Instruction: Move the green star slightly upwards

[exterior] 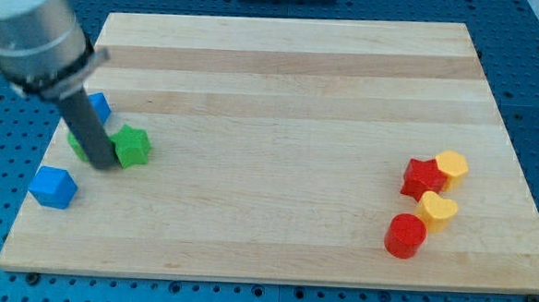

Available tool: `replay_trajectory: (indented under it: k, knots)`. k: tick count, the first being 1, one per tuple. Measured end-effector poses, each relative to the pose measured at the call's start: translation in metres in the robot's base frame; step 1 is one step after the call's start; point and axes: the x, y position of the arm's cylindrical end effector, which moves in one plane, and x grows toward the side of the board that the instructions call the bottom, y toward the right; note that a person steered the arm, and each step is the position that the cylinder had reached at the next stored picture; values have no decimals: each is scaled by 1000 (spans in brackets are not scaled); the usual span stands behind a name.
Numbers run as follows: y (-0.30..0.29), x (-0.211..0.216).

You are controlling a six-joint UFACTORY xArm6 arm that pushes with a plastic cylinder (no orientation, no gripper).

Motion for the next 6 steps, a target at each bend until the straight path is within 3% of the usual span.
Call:
replay_trajectory:
  k: [1,3,4,5,6]
  knots:
    - [-2,-25]
    - [-5,58]
    - [52,42]
    - [24,-19]
    - [15,-34]
